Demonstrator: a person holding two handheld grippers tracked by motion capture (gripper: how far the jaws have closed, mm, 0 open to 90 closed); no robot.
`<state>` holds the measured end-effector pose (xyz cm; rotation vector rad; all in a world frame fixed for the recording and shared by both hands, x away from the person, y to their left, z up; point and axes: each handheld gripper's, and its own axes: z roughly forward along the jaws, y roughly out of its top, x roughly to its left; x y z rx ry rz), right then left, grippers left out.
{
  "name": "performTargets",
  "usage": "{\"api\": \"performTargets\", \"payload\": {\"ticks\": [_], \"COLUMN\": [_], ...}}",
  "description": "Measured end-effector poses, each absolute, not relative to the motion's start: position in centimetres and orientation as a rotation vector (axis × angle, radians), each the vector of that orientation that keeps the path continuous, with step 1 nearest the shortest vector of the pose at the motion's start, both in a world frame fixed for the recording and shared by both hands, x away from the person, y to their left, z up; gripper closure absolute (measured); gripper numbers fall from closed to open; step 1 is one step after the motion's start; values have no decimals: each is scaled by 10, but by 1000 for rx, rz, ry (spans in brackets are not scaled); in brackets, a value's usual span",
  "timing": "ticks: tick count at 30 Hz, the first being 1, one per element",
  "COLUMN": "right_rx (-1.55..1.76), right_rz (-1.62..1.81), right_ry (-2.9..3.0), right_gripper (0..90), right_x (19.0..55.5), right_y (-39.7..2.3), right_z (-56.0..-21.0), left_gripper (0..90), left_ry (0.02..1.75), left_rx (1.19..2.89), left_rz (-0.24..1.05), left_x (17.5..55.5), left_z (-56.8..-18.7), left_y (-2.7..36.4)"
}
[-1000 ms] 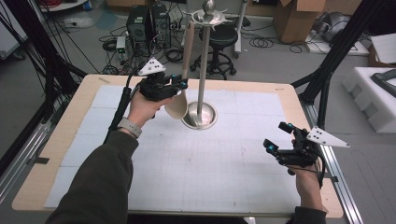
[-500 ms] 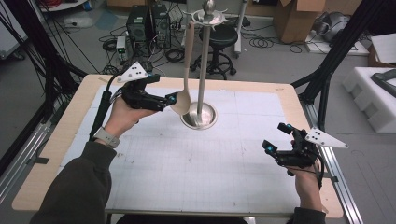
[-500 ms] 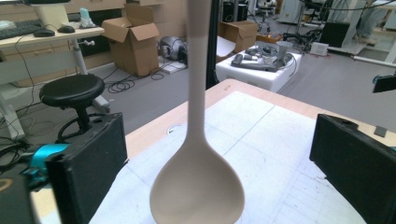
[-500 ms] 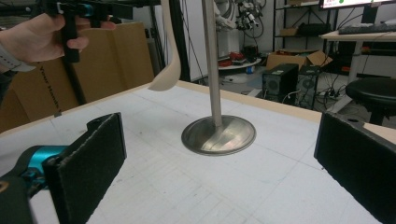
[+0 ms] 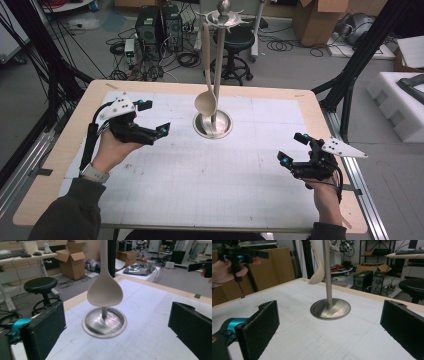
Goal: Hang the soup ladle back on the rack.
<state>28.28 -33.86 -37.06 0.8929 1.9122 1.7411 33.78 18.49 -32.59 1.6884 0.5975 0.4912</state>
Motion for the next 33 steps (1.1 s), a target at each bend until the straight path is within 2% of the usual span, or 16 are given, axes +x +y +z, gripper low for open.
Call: {"api": "performTargets", "payload": {"ticks": [13, 20, 33], "right_rx": [903, 920, 931], "right_rz": [1720, 1723, 1699], "right_ry": [1934, 1920, 1927], "right_gripper": [12, 12, 12], "right_x": [284, 284, 285], "right_y": [-335, -339, -340], "right_z": [-374, -375, -379], "left_gripper": [17, 17, 18], "left_ry": [699, 737, 813], "left_rx": [1553, 1565, 1536], "left_rz": [520, 572, 570], "left_x": [308, 298, 286], "left_z": [-358, -370, -387], "left_y": [234, 246, 276]}}
